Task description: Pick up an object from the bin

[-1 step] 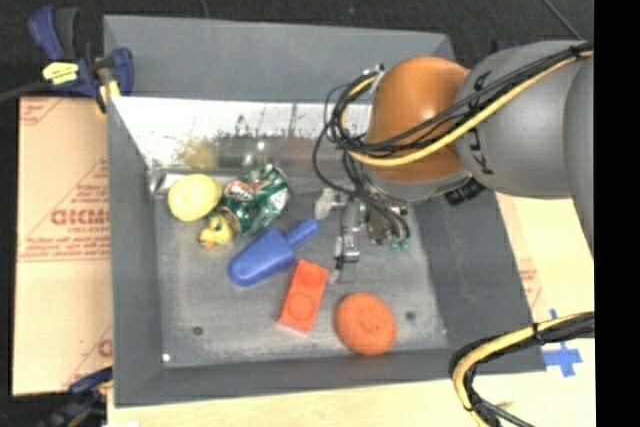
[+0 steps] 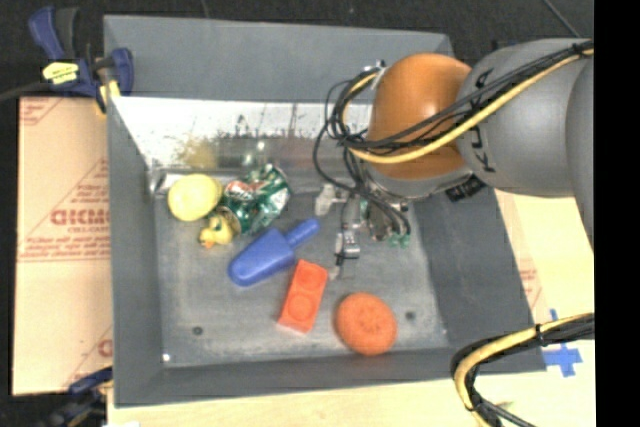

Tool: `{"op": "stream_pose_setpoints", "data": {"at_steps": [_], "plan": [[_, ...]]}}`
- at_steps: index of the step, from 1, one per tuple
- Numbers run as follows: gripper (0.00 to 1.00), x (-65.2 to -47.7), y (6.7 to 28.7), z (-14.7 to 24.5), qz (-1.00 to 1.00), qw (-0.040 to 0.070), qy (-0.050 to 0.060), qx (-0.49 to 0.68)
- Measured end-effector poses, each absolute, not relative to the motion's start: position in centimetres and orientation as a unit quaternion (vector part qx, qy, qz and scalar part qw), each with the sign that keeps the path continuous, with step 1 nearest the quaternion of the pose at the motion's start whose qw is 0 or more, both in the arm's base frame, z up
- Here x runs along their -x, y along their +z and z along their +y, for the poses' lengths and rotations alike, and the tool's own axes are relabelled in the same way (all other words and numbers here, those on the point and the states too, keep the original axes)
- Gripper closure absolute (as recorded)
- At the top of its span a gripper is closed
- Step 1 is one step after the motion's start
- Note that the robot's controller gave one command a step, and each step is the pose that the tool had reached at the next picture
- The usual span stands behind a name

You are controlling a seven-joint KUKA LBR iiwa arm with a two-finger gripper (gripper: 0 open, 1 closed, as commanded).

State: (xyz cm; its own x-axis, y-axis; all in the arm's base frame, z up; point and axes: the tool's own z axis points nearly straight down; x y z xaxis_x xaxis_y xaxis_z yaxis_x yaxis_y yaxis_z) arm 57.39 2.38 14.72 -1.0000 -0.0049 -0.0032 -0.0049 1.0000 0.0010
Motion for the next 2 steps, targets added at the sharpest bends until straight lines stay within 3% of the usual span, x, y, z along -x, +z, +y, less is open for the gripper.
{"op": "stream_pose_setpoints", "data": {"at_steps": [2], "plan": [[0.00, -54.1, 12.4, 7.3, 0.989, 0.002, 0.000, 0.148]]}}
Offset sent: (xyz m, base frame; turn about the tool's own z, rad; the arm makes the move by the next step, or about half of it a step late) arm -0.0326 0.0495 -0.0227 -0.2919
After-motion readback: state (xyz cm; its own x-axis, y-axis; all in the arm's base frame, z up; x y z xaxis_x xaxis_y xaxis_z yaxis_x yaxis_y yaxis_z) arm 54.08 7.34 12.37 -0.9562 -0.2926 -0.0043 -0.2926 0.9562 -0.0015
